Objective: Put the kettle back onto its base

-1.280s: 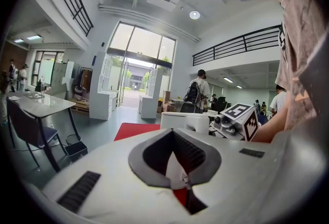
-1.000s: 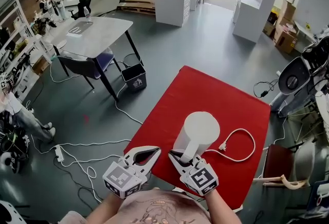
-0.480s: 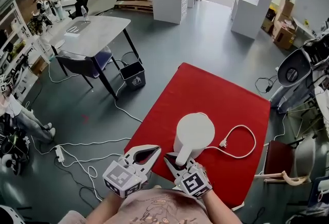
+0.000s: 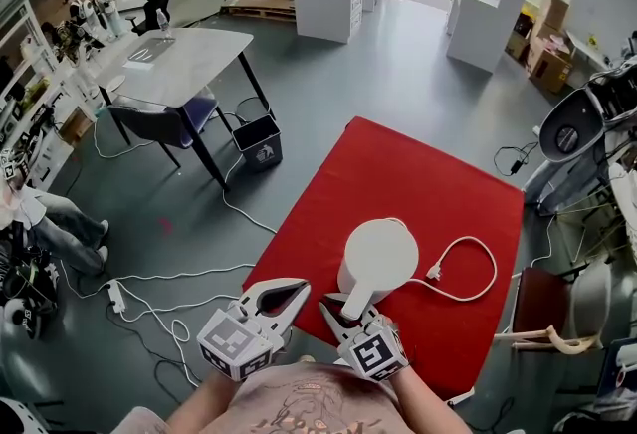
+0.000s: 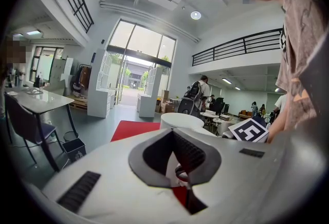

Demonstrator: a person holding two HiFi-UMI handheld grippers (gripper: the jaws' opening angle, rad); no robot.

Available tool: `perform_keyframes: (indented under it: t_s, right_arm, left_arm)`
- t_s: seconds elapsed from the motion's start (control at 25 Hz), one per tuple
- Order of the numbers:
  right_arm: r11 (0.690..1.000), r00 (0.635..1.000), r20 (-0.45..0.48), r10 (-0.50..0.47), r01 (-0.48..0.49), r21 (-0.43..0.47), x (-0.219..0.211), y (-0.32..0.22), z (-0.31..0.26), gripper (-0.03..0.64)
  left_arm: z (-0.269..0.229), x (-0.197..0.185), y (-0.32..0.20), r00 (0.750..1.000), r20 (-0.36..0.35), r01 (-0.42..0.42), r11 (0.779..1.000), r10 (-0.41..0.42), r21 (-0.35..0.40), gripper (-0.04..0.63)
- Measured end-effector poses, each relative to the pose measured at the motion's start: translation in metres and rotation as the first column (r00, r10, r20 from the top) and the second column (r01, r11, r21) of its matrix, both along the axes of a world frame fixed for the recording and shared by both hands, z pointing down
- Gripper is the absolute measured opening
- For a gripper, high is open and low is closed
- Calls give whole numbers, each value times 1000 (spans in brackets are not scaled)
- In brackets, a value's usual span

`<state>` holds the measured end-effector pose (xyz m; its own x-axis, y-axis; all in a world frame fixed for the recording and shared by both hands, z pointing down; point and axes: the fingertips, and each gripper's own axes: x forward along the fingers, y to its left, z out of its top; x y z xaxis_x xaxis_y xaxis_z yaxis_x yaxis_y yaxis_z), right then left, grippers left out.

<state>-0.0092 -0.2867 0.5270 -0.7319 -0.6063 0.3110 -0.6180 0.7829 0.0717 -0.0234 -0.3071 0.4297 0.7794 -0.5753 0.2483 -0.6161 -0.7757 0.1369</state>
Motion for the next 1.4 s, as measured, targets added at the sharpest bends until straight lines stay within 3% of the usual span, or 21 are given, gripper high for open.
perform_keyframes:
  t_s: [0.36, 0.48, 0.52, 0.68, 0.84, 1.4]
  right_arm:
    - [999, 998, 61, 12, -10, -39, 0, 1, -1, 62]
    - [999, 994, 111, 5, 0, -46, -5, 4, -8, 213]
    - [999, 994, 112, 6, -1, -44, -6, 3, -9, 227]
    - [999, 996, 86, -4, 8, -44, -6, 4, -9, 226]
    - [999, 998, 64, 0, 3, -41, -2, 5, -6, 225]
    - [991, 991, 64, 120, -116, -64, 35, 14, -7, 212]
  left_arm:
    - [3, -5, 5, 1000, -9, 0, 1000, 0, -6, -3]
    - [4, -5, 8, 1000, -10, -12, 1000, 12, -6, -3]
    - [4, -5, 8, 1000, -14, -10, 1000, 10, -9, -3]
    - [0, -7, 6, 1000, -13, 22, 999, -23, -26, -3]
    - [3, -4, 12, 1000, -18, -5, 1000, 5, -15, -3]
    - [6, 6, 21, 998, -29, -48, 999, 47, -23, -3]
